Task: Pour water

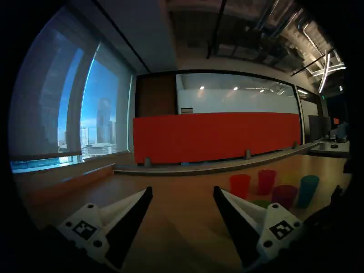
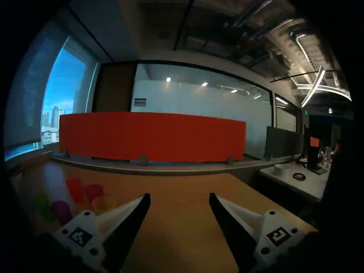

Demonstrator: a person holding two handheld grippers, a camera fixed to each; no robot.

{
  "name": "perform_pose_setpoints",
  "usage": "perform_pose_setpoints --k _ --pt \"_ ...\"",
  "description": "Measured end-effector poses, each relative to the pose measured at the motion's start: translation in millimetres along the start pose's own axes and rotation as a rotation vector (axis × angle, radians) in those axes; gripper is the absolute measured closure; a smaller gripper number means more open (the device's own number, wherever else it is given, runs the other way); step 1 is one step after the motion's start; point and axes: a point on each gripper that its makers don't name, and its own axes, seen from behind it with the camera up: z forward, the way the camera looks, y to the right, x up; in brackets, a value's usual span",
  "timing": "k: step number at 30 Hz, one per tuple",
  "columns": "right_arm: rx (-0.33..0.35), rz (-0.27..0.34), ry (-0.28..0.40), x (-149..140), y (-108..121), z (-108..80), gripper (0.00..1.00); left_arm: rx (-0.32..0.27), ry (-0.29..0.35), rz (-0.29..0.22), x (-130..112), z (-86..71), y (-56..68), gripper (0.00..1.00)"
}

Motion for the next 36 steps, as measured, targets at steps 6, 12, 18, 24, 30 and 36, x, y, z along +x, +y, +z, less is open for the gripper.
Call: perform_pose_setpoints --k 6,12,18,24,30,36 --pt "-0.007 0.007 -0.004 0 4 -0.2 0.00 0.001 -0.010 -0.014 -5 0.8 -2.4 0.00" --pt "-0.009 0.006 -0.001 3 6 -0.7 0.00 -0.002 -0.019 -0.029 -8 2.4 -3.5 0.00" --pt "-0.011 0.002 0.000 3 8 -1.6 0.00 -0.007 -0.036 -0.046 -15 3.7 -3.6 0.00" --pt "-0.012 0.002 -0.002 1 9 -2.1 0.00 -0.009 -0.052 -0.044 -18 5.3 -3.0 0.00" --pt "-0.014 0.001 -0.001 2 11 -1.4 0.00 -0.010 -0.052 -0.044 -18 4.8 -3.2 0.00" --pt "-0.014 0.002 -0.001 2 12 -1.5 0.00 -0.010 -0.052 -0.044 -18 5.2 -3.1 0.00"
